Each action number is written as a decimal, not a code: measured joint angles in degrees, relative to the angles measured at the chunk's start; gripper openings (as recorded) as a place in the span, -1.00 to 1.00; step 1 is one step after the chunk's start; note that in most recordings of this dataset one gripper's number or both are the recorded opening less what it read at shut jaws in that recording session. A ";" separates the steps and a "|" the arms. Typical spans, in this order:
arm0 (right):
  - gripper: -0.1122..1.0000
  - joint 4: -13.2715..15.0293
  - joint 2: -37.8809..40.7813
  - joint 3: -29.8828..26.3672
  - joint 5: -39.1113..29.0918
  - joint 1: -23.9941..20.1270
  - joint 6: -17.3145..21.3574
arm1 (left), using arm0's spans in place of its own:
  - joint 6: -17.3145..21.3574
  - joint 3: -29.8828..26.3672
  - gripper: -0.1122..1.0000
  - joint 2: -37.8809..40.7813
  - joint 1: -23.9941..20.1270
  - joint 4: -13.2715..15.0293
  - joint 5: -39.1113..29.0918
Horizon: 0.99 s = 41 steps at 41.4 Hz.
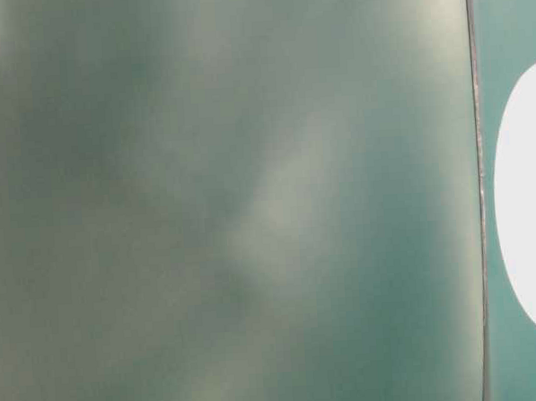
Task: Scoop the yellow hexagonal prism block from the bowl with a spoon using the right arm.
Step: 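Close the right gripper on the pink spoon handle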
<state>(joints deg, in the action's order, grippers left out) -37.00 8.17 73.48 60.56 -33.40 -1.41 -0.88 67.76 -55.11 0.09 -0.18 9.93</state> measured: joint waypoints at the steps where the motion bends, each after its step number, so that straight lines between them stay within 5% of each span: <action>1: -0.02 0.00 0.00 -0.09 0.09 0.00 -0.09 | 0.00 0.09 -0.66 0.00 0.00 0.00 0.00; 41: -0.02 -0.18 0.00 -0.26 -0.26 0.00 0.88 | 0.00 0.00 -0.66 0.00 0.00 -0.09 0.00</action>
<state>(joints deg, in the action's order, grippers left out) -37.18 8.17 73.21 60.29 -33.40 -0.53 -0.88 67.76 -55.11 0.09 -0.26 9.93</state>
